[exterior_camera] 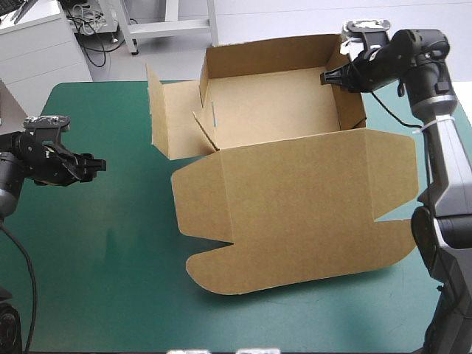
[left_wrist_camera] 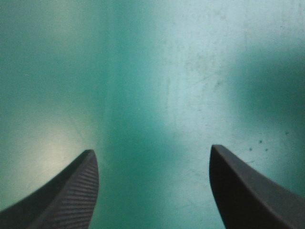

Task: Fold the box

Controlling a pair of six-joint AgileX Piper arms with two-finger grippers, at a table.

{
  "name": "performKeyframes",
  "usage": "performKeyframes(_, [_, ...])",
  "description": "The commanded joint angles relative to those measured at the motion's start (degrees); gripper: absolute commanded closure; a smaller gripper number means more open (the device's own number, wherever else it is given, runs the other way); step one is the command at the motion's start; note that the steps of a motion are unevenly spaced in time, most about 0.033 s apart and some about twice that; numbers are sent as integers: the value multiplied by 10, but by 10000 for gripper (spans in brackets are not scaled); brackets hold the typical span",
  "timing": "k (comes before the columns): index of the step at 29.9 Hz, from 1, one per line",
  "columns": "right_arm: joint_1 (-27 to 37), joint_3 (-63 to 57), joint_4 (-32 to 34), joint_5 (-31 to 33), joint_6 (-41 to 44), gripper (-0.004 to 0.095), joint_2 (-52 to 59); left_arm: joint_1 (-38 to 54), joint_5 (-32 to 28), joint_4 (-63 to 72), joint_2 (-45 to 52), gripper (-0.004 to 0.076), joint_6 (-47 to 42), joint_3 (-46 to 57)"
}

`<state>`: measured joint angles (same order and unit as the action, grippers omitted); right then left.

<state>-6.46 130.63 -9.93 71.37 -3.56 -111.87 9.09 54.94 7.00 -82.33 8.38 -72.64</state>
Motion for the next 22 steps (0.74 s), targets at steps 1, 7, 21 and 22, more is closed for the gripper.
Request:
performKeyframes(1, [30,21,-71,0,-9,931,63,-1,-36,65,-4,253,22,-14])
performKeyframes(7, [51,21,-134,0,-17,931,82,-1,-62,253,-50,253,111,-14])
performKeyframes(21, [51,8,-156,-6,-29,930,75,-1,-6,743,-108,253,347,-14])
performKeyframes(22, [51,5,-156,-6,-30,930,74,-1,1,772,-110,253,357,-14])
